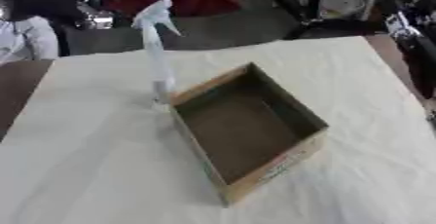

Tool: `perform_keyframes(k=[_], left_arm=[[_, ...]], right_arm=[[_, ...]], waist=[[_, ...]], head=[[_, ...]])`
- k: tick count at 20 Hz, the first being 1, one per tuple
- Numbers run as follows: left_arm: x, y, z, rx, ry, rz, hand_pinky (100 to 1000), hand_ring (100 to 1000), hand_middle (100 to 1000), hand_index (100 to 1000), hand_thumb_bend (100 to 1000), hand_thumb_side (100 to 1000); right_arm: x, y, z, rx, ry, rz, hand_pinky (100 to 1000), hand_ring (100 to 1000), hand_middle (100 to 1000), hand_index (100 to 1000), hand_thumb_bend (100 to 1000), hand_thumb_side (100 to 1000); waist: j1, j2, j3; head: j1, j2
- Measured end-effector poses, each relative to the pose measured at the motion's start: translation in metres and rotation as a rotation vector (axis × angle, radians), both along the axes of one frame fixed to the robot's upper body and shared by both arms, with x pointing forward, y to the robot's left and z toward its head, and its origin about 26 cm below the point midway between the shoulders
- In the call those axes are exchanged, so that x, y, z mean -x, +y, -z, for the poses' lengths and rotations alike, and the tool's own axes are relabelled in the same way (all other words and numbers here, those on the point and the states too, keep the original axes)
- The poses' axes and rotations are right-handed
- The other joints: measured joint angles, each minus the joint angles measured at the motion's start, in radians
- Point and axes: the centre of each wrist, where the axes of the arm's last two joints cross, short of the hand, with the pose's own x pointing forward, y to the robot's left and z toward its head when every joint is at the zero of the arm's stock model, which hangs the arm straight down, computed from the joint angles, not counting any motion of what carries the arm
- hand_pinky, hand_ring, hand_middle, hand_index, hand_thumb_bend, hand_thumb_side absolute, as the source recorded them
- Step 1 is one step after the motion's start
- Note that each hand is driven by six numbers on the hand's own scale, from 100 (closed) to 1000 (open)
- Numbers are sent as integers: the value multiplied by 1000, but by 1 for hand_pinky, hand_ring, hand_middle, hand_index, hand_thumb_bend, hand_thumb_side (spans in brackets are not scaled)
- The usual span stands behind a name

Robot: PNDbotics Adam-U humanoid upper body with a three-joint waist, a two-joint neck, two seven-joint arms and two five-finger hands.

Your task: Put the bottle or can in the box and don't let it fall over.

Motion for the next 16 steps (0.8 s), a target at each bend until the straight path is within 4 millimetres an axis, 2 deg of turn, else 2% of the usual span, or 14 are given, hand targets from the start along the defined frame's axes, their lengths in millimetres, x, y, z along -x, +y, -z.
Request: perform_keyframes(k=[16], left_arm=[[-15,-2,4,-24,-57,-72,786,856,872,881,529,230]], right_arm=[[-1,3,-1,9,5,-17,885,956,1000,887,100,529]], waist=[[11,37,-10]], head=[[15,0]])
